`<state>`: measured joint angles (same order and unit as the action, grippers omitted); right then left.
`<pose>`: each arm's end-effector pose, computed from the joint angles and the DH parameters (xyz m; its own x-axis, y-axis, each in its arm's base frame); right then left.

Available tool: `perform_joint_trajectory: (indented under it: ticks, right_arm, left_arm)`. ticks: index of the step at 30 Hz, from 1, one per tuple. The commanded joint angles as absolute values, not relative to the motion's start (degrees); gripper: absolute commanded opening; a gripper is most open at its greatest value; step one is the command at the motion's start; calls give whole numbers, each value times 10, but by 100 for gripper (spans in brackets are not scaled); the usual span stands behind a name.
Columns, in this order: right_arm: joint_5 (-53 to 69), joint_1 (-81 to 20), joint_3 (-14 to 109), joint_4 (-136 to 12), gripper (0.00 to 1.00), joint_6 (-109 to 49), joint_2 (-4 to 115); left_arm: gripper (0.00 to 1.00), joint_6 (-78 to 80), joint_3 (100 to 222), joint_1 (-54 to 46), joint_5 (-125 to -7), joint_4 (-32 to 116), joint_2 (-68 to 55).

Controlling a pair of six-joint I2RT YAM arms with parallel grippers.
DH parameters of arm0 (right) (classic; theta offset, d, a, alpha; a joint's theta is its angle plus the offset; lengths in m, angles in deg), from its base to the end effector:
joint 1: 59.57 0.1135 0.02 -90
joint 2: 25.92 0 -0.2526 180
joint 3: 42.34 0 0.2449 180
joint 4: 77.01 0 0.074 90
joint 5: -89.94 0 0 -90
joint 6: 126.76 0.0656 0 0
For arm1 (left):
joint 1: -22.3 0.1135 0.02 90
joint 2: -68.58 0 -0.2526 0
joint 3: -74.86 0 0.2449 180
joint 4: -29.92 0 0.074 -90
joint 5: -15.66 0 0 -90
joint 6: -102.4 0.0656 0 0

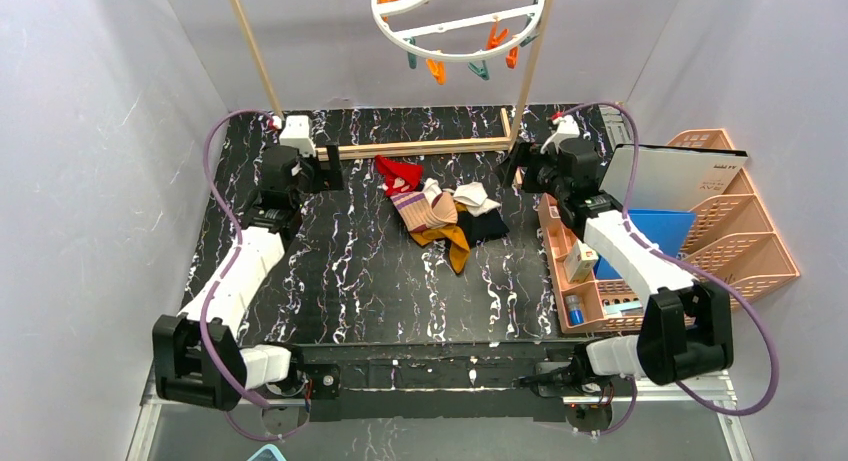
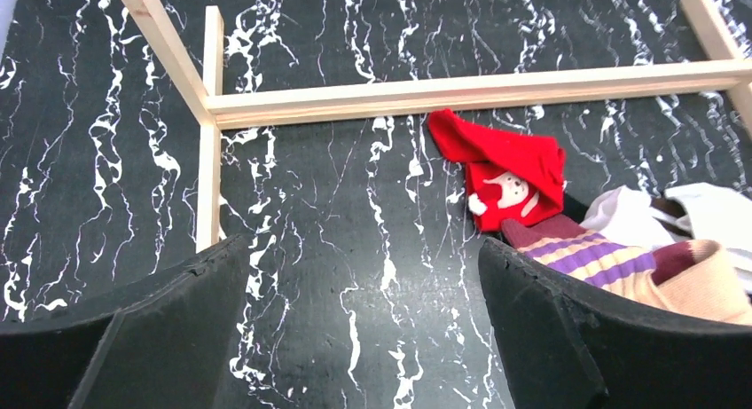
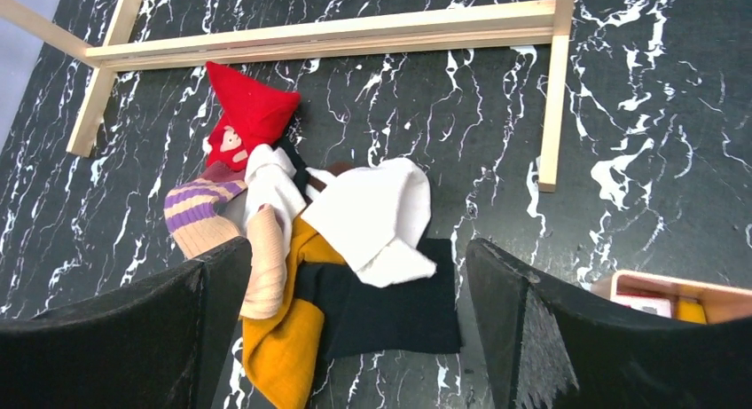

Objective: Remove the socks clipped to the hanger

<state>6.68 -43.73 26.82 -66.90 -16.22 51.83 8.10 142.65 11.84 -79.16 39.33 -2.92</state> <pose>0.3253 0.1003 0.2792 -0.4215 0.2426 -0.8738 -0.2458 0.8969 0.3676 0.3156 -0.0527 0.3056 -0.2301 -0.0335 -0.9726 0.0834 0.9951 -0.0540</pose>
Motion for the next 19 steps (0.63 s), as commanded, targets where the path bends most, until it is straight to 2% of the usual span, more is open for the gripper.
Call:
perform_joint_trajectory:
  ticks: [1, 5, 19]
  right_arm:
    - [47, -437, 230, -745, 98, -182, 447]
    - [47, -436, 182, -809, 98, -195, 407]
    - [49, -436, 177, -818, 98, -188, 404]
  left_arm:
    - [99, 59, 1389, 125, -790, 306, 33]
    - [98, 57, 1368, 125, -777, 276, 56]
    - [99, 53, 1363, 126, -745, 268, 43]
